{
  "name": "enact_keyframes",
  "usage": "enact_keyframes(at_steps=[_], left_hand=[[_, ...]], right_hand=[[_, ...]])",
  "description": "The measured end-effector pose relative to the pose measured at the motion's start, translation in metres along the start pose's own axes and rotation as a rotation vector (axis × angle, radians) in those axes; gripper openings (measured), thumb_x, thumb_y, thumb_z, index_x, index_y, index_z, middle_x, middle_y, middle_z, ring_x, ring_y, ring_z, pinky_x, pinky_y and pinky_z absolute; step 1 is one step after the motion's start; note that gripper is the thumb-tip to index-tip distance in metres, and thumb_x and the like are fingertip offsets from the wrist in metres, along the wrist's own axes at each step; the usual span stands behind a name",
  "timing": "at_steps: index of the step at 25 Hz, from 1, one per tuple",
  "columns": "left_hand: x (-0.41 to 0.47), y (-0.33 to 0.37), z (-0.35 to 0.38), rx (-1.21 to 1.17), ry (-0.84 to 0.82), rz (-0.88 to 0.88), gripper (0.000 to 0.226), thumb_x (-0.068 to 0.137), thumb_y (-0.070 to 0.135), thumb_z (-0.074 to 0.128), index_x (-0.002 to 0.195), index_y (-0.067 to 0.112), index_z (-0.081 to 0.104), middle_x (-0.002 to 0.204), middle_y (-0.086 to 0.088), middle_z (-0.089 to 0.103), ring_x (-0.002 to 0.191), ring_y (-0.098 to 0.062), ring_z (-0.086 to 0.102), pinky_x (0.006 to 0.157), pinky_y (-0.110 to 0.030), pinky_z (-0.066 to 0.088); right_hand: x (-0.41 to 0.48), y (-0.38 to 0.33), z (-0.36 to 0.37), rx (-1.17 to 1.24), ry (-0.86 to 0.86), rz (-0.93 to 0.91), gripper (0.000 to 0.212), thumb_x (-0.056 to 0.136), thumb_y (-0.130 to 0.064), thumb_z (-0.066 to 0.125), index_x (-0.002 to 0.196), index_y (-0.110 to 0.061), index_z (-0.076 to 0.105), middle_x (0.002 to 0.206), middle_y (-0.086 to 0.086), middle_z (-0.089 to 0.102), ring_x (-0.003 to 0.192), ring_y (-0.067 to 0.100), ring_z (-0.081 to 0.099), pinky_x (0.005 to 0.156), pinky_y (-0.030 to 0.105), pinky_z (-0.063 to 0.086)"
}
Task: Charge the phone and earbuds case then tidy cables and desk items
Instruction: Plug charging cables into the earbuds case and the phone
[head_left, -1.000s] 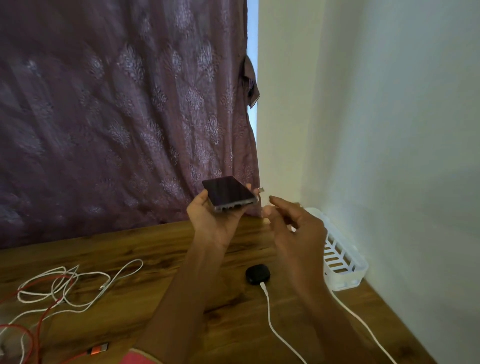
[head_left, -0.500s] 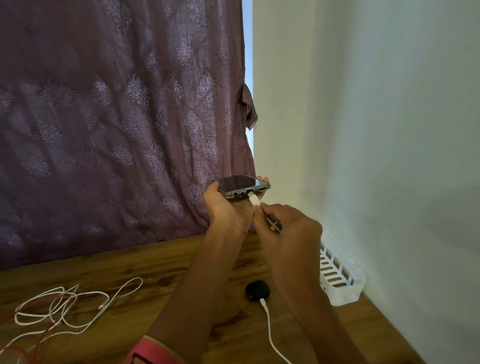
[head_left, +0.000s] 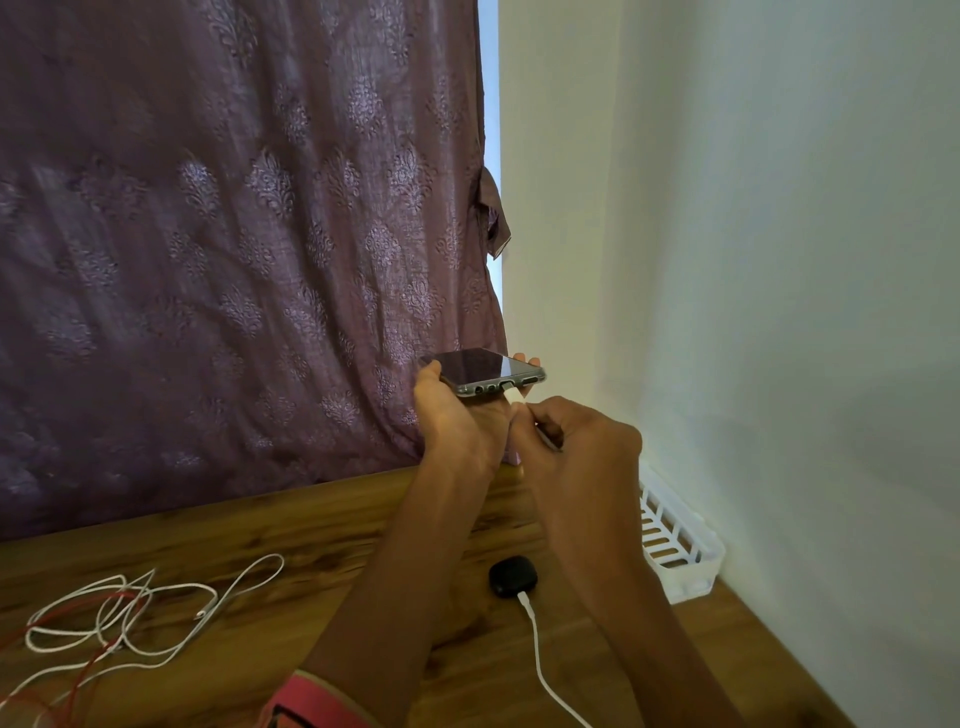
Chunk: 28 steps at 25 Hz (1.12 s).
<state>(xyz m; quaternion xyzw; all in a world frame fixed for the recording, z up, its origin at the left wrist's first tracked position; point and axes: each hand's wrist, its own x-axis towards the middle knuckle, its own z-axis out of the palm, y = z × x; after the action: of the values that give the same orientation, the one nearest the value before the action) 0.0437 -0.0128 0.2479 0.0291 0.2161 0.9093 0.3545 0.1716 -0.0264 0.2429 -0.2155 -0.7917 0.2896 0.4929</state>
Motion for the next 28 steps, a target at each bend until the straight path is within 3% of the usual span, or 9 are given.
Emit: enact_keyframes(at_steps=[2, 6, 12, 14, 17, 21, 24, 26, 28], left_hand=[[0.001, -0.003, -0.004, 0.052, 0.002, 0.006, 0.053, 0.089, 0.04, 0.037, 0.127, 0.005, 0.046, 0.128, -0.021, 0.054, 0.118, -0.037, 0.052, 0.107, -0.053, 0.032], [0.004, -0.007, -0.01, 0.08, -0.099, -0.023, 0.067, 0.081, 0.052, 0.043, 0.128, 0.004, 0.047, 0.13, -0.022, 0.052, 0.115, -0.036, 0.055, 0.098, -0.049, 0.044], [-0.009, -0.009, -0.005, 0.112, -0.12, -0.059, 0.071, 0.087, 0.06, 0.036, 0.131, 0.006, 0.046, 0.126, -0.024, 0.055, 0.11, -0.037, 0.059, 0.078, -0.047, 0.052], [-0.013, -0.008, -0.005, 0.163, -0.115, -0.06, 0.068, 0.09, 0.058, 0.031, 0.13, 0.006, 0.048, 0.125, -0.024, 0.056, 0.106, -0.035, 0.06, 0.073, -0.043, 0.052], [-0.009, -0.007, -0.012, 0.156, -0.137, -0.043, 0.07, 0.088, 0.061, 0.035, 0.132, 0.006, 0.045, 0.125, -0.024, 0.056, 0.104, -0.036, 0.063, 0.077, -0.046, 0.054], [-0.001, -0.005, -0.023, 0.158, -0.162, -0.06, 0.077, 0.082, 0.065, 0.041, 0.133, 0.008, 0.043, 0.128, -0.024, 0.055, 0.11, -0.038, 0.06, 0.085, -0.048, 0.051], [-0.008, -0.003, -0.034, 0.208, -0.106, -0.012, 0.065, 0.089, 0.058, 0.037, 0.127, 0.007, 0.049, 0.117, -0.025, 0.062, 0.101, -0.035, 0.065, 0.087, -0.047, 0.054], [-0.013, -0.005, -0.054, 0.241, -0.029, 0.026, 0.052, 0.093, 0.048, 0.036, 0.119, 0.006, 0.054, 0.106, -0.023, 0.067, 0.095, -0.032, 0.067, 0.083, -0.042, 0.056], [-0.019, -0.008, -0.077, 0.321, 0.074, 0.04, 0.047, 0.094, 0.042, 0.039, 0.121, 0.007, 0.053, 0.108, -0.019, 0.065, 0.098, -0.031, 0.065, 0.086, -0.042, 0.053]], right_hand=[[0.0, -0.002, -0.003, -0.032, -0.05, 0.04, 0.023, 0.088, -0.025, 0.058, 0.095, -0.007, 0.069, 0.087, 0.0, 0.067, 0.056, 0.004, 0.044, 0.062, 0.001, 0.034], [0.002, -0.001, -0.004, -0.087, -0.054, 0.085, 0.028, 0.089, -0.03, 0.054, 0.1, -0.008, 0.068, 0.096, 0.007, 0.07, 0.054, -0.001, 0.038, 0.062, -0.003, 0.023], [0.004, 0.003, -0.002, -0.099, -0.087, 0.121, 0.032, 0.089, -0.033, 0.051, 0.102, -0.008, 0.066, 0.1, 0.009, 0.068, 0.055, -0.001, 0.036, 0.068, 0.008, 0.032], [0.004, 0.003, -0.001, -0.096, -0.088, 0.128, 0.031, 0.09, -0.032, 0.051, 0.101, -0.007, 0.065, 0.098, 0.008, 0.067, 0.055, 0.0, 0.037, 0.066, 0.004, 0.029], [-0.001, 0.003, 0.002, -0.098, -0.104, 0.143, 0.029, 0.09, -0.031, 0.05, 0.1, -0.008, 0.064, 0.092, 0.003, 0.063, 0.055, 0.002, 0.039, 0.059, -0.003, 0.025], [-0.005, 0.007, 0.004, -0.062, -0.128, 0.173, 0.027, 0.09, -0.028, 0.051, 0.105, -0.009, 0.062, 0.093, -0.002, 0.059, 0.055, 0.0, 0.037, 0.053, -0.005, 0.03], [-0.006, 0.016, 0.006, 0.116, -0.151, 0.287, 0.014, 0.089, -0.031, 0.053, 0.088, -0.019, 0.06, 0.074, -0.017, 0.047, 0.056, 0.003, 0.043, 0.056, -0.008, 0.033], [-0.009, 0.031, 0.015, 0.172, -0.138, 0.33, 0.019, 0.089, -0.038, 0.051, 0.073, -0.027, 0.05, 0.066, -0.017, 0.048, 0.058, 0.004, 0.049, 0.054, -0.001, 0.039], [-0.013, 0.055, 0.026, 0.175, -0.21, 0.458, 0.016, 0.091, -0.039, 0.047, 0.082, -0.026, 0.045, 0.073, -0.016, 0.05, 0.063, 0.002, 0.048, 0.051, 0.009, 0.04]])
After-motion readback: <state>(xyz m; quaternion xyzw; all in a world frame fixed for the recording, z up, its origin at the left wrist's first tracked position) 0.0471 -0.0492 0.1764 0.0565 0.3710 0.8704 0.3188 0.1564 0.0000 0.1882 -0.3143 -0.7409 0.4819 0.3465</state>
